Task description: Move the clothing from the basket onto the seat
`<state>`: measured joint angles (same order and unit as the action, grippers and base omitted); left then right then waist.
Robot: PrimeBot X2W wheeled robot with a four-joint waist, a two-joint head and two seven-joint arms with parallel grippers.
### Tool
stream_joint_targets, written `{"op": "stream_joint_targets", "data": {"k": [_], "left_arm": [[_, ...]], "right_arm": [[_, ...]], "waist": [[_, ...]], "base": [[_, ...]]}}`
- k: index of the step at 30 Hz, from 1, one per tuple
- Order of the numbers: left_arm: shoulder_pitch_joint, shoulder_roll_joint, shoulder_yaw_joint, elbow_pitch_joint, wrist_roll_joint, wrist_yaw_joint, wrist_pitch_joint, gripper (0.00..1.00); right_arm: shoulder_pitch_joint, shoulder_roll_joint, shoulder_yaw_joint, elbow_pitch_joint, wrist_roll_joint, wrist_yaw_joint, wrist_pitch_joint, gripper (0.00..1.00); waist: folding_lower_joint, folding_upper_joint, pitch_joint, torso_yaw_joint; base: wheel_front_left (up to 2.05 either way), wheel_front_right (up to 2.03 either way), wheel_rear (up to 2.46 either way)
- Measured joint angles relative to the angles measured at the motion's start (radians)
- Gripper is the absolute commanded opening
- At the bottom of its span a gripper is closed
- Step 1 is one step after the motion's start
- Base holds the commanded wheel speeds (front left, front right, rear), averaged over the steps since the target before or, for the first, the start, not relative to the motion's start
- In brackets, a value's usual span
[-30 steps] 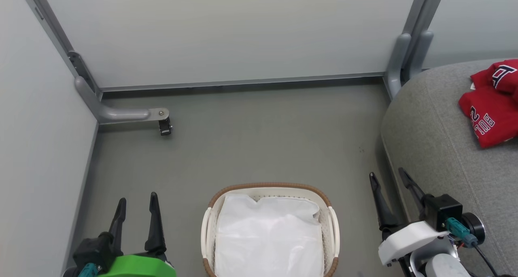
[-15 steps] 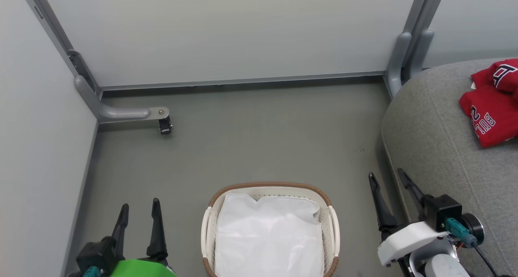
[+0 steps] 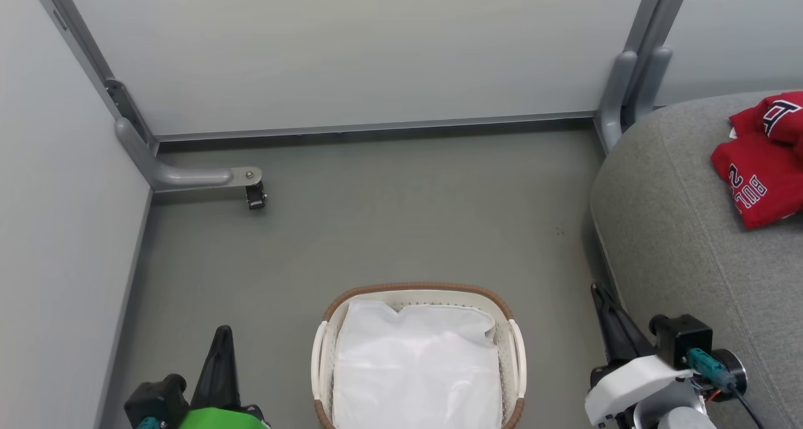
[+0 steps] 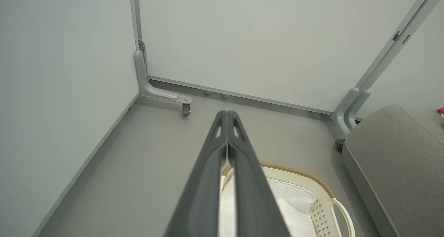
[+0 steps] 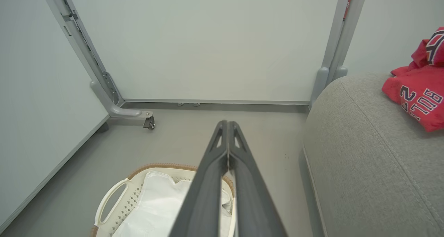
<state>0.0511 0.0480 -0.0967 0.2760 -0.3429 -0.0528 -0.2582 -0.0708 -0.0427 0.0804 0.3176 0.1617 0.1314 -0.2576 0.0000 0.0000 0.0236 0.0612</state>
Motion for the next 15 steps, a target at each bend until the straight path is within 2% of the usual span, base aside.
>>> {"op": "stream_joint_targets", "data": {"k": [15], "left_arm": [[-0.006, -0.001, 0.038, 0.000, -0.243, -0.010, 0.073, 0.00]], "right_arm": [[0.000, -0.001, -0.033, -0.007, 0.283, 0.000, 0.069, 0.00]], "waist": [[0.0000, 0.0000, -0.002, -0.007]], "base": [[0.00, 0.00, 0.00]]}}
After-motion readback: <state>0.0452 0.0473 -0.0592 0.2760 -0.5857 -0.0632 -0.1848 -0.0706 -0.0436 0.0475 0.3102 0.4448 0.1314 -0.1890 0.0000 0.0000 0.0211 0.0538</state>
